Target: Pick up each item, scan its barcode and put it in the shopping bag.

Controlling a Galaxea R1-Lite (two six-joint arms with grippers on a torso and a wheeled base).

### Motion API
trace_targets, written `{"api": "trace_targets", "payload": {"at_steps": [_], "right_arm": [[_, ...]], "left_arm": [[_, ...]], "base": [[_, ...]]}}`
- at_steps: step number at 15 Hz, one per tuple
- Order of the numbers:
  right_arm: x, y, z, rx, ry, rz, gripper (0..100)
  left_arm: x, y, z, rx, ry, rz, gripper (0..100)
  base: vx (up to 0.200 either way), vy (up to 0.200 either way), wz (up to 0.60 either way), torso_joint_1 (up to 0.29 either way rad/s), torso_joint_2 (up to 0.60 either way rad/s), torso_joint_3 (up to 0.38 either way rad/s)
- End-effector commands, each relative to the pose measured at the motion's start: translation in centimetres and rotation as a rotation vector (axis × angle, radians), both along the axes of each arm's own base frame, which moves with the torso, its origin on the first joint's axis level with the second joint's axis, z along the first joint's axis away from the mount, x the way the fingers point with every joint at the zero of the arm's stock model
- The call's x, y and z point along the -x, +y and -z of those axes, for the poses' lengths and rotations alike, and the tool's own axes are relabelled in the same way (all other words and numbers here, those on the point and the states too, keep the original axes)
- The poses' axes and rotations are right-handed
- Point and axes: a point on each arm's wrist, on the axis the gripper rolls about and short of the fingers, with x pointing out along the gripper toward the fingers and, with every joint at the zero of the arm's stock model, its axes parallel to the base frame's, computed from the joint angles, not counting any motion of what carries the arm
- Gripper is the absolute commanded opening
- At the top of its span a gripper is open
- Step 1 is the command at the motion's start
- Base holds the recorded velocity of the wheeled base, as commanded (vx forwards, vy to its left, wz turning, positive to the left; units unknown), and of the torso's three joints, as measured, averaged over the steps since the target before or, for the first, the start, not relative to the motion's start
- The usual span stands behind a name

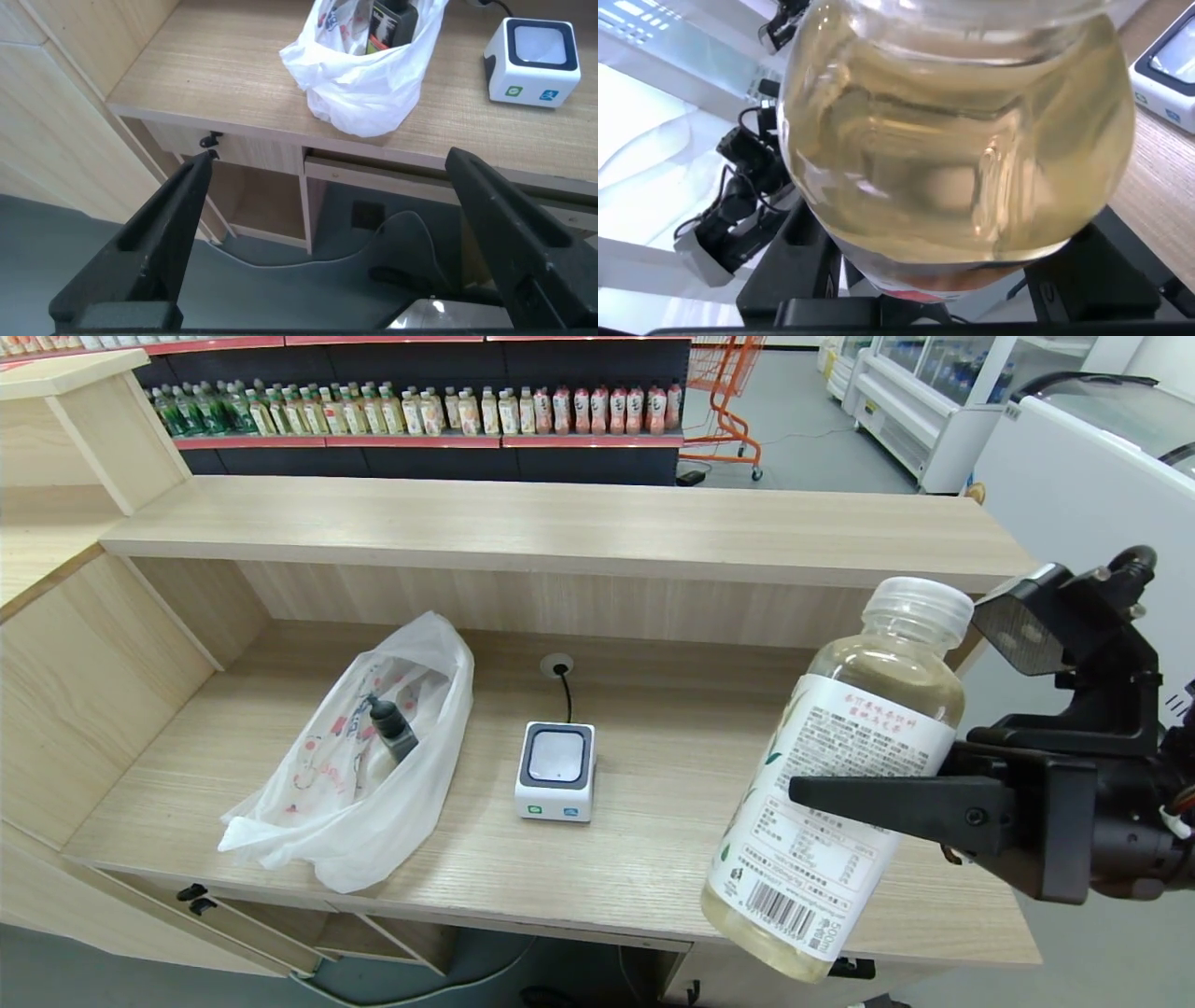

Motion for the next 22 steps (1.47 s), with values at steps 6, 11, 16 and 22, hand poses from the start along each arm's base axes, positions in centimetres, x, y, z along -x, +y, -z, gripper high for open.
{"api": "trace_targets", "payload": {"at_steps": [6, 11, 16, 22], "right_arm": [[-0.9, -2.5, 0.9, 0.179, -0.486, 0.100, 0], [-3.2, -8.8, 1.2, 0.648, -1.197, 0.313, 0], [-3.4, -10.1, 1.4, 0.787, -1.335, 0.338, 0], [-3.8, -10.0, 2.1, 0.799, -1.344, 0.308, 0]], "left_arm": [[0.0, 0.0, 0.0, 0.000, 0.000, -0.001, 100], [0.0, 0.0, 0.0, 0.000, 0.000, -0.001, 100], [0.0, 0.0, 0.0, 0.000, 0.000, -0.001, 100], [0.0, 0.0, 0.0, -0.001, 0.000, -0.001, 100]], "base": [[0.000, 0.000, 0.00, 0.000, 0.00, 0.000], [0.000, 0.000, 0.00, 0.000, 0.00, 0.000], [0.000, 0.000, 0.00, 0.000, 0.00, 0.000], [0.000, 0.000, 0.00, 0.000, 0.00, 0.000]]}}
